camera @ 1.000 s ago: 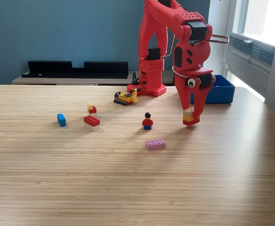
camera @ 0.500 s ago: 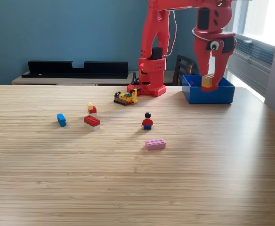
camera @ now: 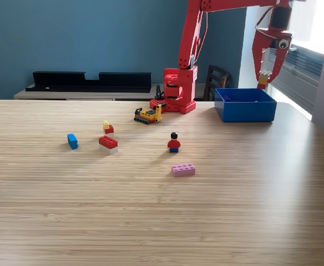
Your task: Grasp a lego block and put it in the bin.
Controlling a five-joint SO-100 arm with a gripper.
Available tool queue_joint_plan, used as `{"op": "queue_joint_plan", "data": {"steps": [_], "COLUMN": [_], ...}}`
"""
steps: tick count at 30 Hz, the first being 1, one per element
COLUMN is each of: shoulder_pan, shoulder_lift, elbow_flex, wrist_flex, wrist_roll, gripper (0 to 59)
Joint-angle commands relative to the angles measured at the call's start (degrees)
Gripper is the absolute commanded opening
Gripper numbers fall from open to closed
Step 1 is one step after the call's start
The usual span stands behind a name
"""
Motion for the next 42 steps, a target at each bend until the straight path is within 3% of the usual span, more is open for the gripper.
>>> {"op": "queue_joint_plan", "data": {"steps": [1, 6, 10, 14, 16, 20, 28, 34, 42], "shoulder_pan": [-8.7, -9.4, -9.4, -9.14, -9.05, -7.29, 18.11, 41.04, 57.48], "shoulder_lift": [1.67, 1.67, 1.67, 1.67, 1.67, 1.67, 1.67, 1.14, 1.05], "elbow_flex": [2.11, 3.52, 5.19, 6.24, 6.42, 4.83, -7.91, -11.95, -17.67], "wrist_flex": [2.29, 2.2, 2.2, 2.2, 2.2, 2.2, 1.93, 1.76, 1.76], "wrist_roll": [-0.26, -1.76, -3.96, -5.27, -6.33, -5.8, -0.97, -5.36, -9.93], "gripper": [0.0, 1.7, 17.1, 22.0, 18.0, 0.5, 0.1, 0.1, 0.1]}}
